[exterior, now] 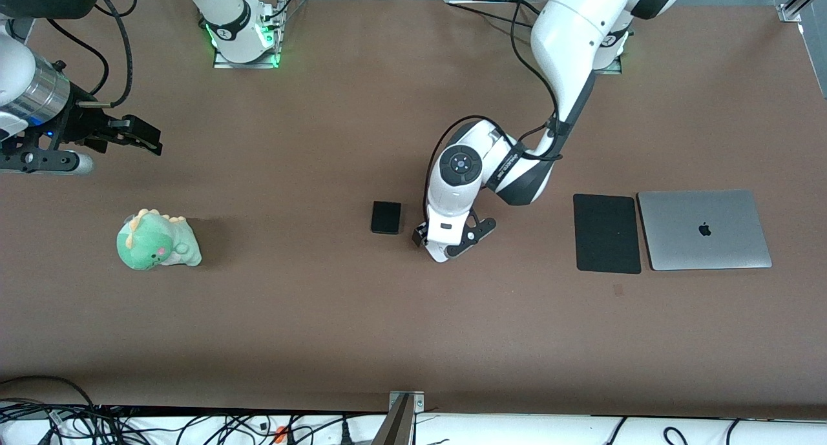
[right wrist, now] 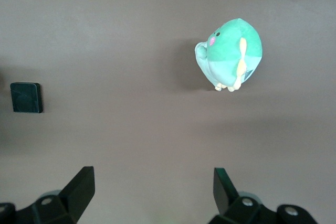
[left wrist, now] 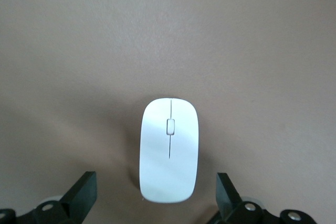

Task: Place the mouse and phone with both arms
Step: 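Close the left gripper on the white mouse and lift it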

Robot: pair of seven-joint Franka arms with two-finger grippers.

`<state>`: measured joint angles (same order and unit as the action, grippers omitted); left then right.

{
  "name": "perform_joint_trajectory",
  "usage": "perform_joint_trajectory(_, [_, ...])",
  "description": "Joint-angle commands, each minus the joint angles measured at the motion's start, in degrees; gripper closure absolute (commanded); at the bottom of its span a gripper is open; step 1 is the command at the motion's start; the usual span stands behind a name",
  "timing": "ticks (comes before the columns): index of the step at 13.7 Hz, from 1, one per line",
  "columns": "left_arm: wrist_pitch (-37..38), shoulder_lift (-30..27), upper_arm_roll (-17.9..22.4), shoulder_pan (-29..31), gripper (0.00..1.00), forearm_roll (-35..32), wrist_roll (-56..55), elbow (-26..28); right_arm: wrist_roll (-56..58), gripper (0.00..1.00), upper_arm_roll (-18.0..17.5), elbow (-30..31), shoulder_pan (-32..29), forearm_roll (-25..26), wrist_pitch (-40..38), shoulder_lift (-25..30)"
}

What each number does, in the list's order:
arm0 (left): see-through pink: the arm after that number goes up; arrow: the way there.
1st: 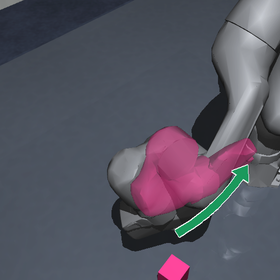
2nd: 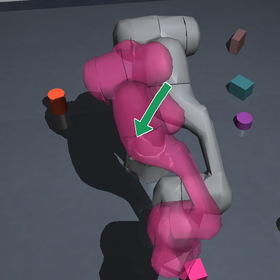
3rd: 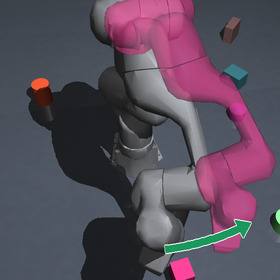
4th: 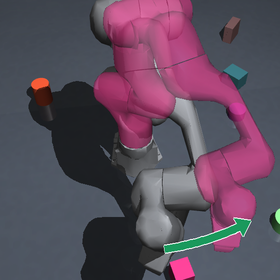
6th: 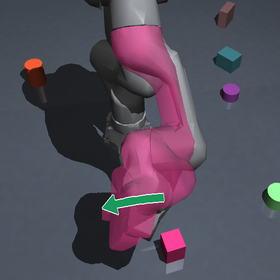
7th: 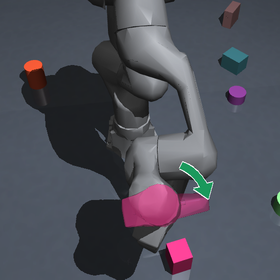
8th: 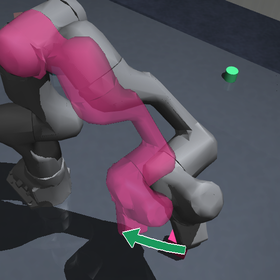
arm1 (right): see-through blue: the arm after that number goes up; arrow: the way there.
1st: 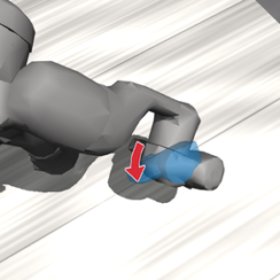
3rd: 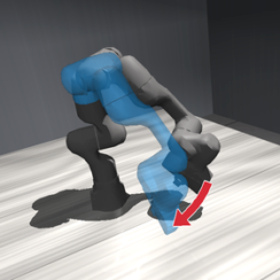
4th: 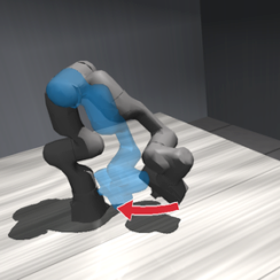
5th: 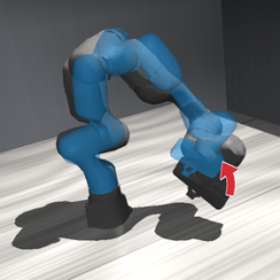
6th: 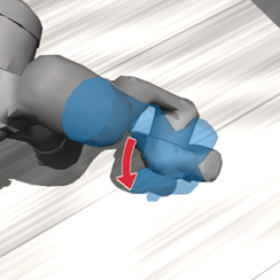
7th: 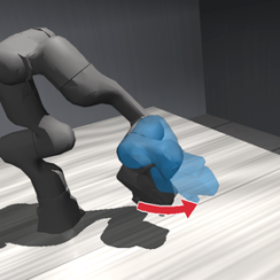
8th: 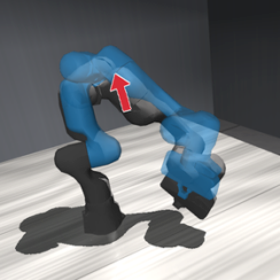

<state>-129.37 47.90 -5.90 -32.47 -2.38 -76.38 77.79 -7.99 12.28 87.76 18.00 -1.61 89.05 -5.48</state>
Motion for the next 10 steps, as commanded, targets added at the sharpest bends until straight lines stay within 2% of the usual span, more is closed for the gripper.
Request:
perform_joint_trajectory(1, [-0.88,2.36,2.11,-1.62,0.0,-1.32,-2.89,-2.82,-0.8,0.0,-0.33,0.66,-0.07,-1.12,0.51,0.55])
perform_joint_trajectory(5, [-0.97,5.88,4.57,-4.26,0.0,-1.4,-5.35,-5.46,-0.8,0.0,-0.33,0.74,-0.07,-1.2,0.6,0.29])
perform_joint_trajectory(10, [-0.97,6.67,4.67,-4.79,0.0,-1.4,-5.53,-5.63,-0.71,0.0,-0.24,0.74,-0.07,-1.21,0.6,0.29])
